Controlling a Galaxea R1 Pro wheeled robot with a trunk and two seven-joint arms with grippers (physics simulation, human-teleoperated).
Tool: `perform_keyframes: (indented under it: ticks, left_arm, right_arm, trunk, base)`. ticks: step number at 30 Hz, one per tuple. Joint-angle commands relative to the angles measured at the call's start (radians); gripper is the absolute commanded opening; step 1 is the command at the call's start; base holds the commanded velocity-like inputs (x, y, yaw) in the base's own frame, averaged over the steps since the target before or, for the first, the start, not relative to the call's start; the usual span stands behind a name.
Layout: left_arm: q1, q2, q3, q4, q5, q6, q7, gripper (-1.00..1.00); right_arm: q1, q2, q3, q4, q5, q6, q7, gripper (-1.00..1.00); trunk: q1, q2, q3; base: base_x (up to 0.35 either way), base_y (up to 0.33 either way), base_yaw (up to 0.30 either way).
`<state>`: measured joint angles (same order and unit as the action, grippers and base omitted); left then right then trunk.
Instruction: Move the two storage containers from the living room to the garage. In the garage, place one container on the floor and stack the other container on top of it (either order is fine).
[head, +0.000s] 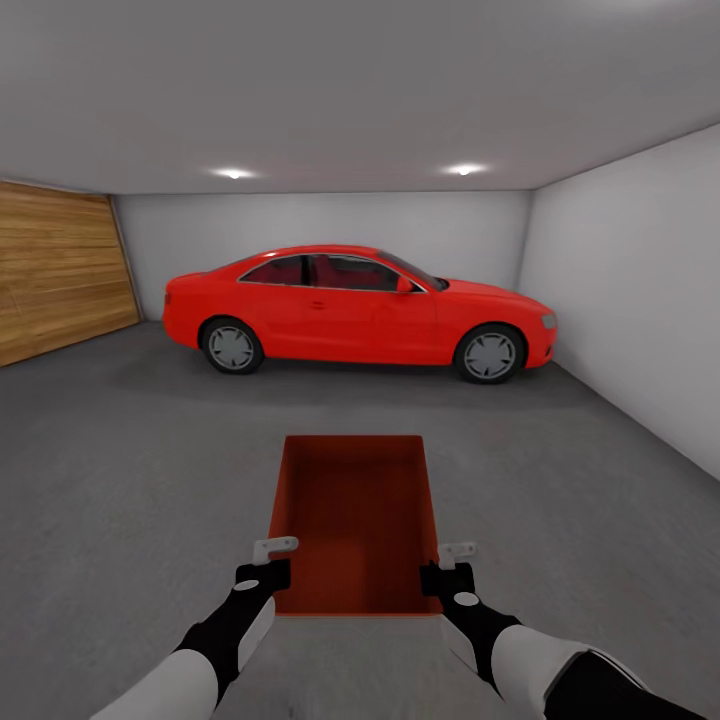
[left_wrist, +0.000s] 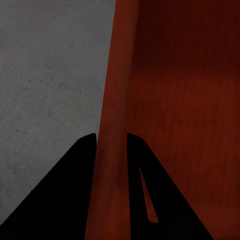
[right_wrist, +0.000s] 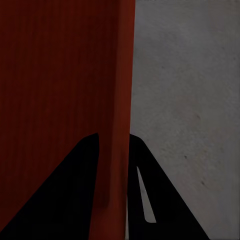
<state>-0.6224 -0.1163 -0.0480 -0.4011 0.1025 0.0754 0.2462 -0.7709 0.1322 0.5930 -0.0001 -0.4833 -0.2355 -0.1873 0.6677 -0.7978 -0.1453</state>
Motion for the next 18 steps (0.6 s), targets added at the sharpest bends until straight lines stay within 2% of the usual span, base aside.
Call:
perform_keyframes:
  ticks: [1, 18]
  left_arm:
    - [-0.001, 0.026, 0.065, -0.002, 0.017, 0.006, 0.01, -1.0]
    - [0.0, 0.026, 0.065, -0.002, 0.017, 0.006, 0.01, -1.0]
  right_arm:
    - [-0.001, -0.02, -0.075, -0.005, 0.011, 0.001, -0.001, -1.0]
    - [-0.001, -0.02, -0.075, -0.005, 0.011, 0.001, -0.001, -1.0]
  trunk:
    - [0.001, -0.001, -0.001]
    - [0.001, -0.001, -0.001]
  base:
    - [0.319, 0.0, 0.0]
    - [0.319, 0.0, 0.0]
